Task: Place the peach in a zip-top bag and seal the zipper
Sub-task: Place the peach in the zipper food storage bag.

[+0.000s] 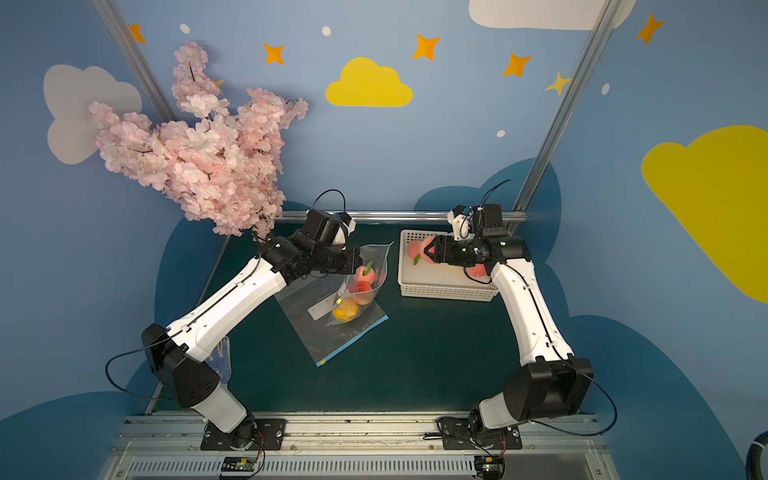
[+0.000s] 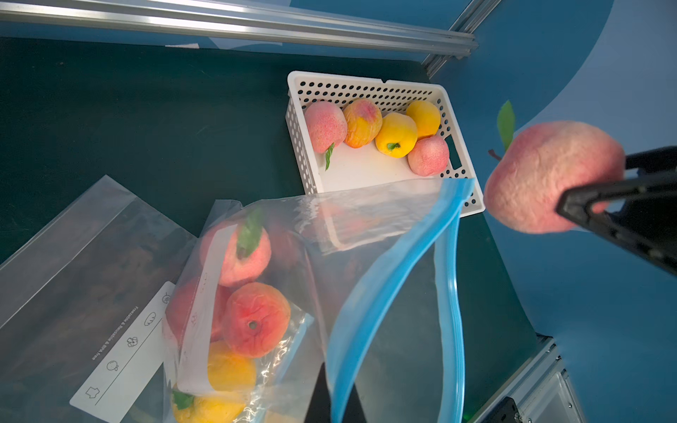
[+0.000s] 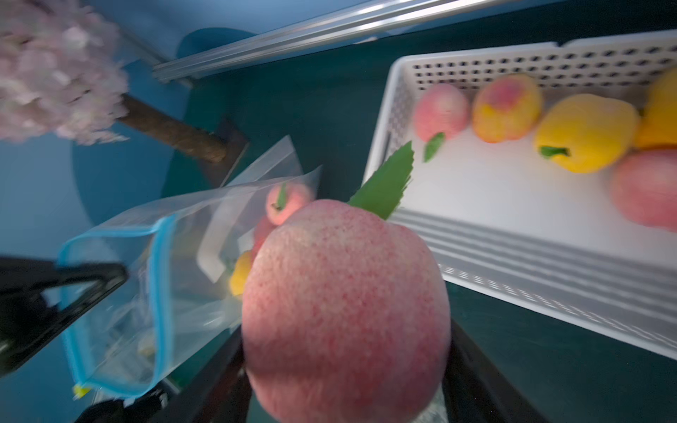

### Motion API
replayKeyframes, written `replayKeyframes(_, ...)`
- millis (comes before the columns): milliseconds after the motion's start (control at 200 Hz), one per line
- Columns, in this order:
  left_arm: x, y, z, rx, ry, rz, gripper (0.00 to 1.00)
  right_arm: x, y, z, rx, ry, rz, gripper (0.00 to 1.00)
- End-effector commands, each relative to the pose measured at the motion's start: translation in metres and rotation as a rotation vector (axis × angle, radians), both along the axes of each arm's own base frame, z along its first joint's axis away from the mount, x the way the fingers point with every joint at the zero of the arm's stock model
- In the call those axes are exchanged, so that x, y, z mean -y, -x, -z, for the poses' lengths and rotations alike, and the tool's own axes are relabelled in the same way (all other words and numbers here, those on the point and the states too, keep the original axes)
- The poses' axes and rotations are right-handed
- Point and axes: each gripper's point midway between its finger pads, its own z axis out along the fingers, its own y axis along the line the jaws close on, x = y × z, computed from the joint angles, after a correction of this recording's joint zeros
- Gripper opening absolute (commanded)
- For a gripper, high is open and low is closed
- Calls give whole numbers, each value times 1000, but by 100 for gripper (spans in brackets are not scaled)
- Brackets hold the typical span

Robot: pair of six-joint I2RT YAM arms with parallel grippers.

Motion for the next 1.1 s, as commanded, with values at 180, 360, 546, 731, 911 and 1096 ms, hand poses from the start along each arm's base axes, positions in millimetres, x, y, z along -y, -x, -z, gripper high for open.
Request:
replayKeyframes(180,7,-4,4,-22,1,19,3,-74,43,-76,218,-298,-277,64)
replayKeyframes(360,7,-5,2,-18,4,20,3,-104,46,-60,175,-276,-347,64)
replayKeyframes(546,5,-6,5,-20,-8,3,3,-117,43,-30,123,-168,-357,66)
replayKeyframes(731,0,-9,8,-19,-28,-26,3,-106,32,9,28,-36,-284,84)
replayKeyframes(911,-1,-11,13,-25,-39,-28,3,-105,34,-15,92,-72,-290,89)
replayKeyframes(1096,0,-10,14,-27,-44,-20,3,-94,31,-45,157,-135,-267,90)
